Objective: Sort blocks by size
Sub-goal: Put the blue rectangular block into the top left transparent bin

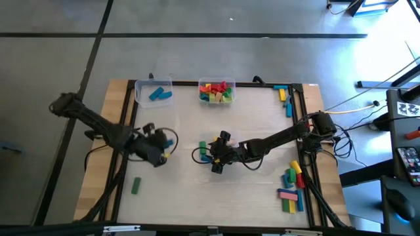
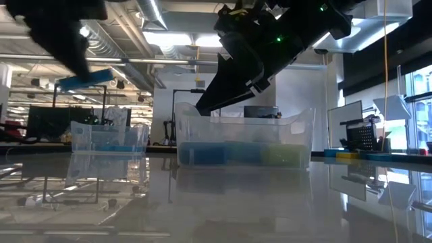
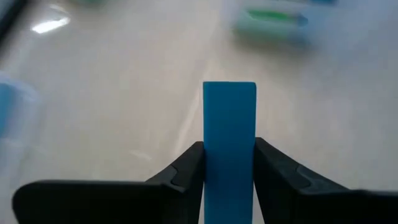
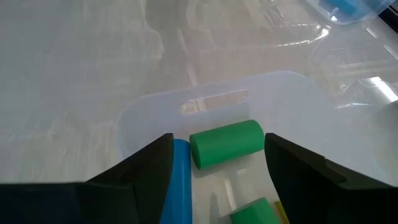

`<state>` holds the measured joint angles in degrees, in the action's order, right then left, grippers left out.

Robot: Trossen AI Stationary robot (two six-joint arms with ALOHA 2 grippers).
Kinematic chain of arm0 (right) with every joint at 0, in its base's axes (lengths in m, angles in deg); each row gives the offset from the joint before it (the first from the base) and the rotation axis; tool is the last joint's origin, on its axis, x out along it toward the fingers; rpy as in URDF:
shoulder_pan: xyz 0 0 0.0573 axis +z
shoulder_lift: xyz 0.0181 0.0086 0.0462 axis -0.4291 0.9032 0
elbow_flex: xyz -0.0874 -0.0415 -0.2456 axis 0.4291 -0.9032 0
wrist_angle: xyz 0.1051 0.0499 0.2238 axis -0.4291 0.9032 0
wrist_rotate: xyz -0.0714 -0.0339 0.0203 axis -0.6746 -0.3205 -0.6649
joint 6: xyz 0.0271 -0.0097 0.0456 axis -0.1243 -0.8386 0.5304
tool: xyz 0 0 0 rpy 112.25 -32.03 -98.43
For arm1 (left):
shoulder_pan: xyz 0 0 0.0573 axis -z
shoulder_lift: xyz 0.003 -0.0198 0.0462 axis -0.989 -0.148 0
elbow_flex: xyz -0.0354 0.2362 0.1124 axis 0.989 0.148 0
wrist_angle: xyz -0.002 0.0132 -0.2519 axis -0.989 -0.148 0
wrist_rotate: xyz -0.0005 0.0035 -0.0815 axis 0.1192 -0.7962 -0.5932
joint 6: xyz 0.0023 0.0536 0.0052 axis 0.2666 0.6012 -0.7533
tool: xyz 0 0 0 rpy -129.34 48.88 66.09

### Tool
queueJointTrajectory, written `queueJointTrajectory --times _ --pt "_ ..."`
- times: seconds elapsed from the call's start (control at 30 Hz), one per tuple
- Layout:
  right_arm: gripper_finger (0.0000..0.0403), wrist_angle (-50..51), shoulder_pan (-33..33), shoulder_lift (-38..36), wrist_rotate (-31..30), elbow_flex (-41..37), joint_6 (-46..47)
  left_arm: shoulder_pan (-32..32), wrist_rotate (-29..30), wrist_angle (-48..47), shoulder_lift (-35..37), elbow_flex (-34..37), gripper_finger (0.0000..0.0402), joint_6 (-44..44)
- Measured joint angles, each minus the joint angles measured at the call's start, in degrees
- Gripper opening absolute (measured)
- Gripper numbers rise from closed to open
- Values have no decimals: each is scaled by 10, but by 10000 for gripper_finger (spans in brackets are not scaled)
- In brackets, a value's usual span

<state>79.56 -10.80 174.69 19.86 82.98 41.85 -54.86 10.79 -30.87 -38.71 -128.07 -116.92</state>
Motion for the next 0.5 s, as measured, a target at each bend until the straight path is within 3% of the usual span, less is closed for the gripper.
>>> queueJointTrajectory --times 0.2,0.5 --pt "248 0 0 0 0 0 0 -94 37 6 37 0 109 61" --pt "248 0 0 0 -1 0 0 -268 65 28 38 2 109 153"
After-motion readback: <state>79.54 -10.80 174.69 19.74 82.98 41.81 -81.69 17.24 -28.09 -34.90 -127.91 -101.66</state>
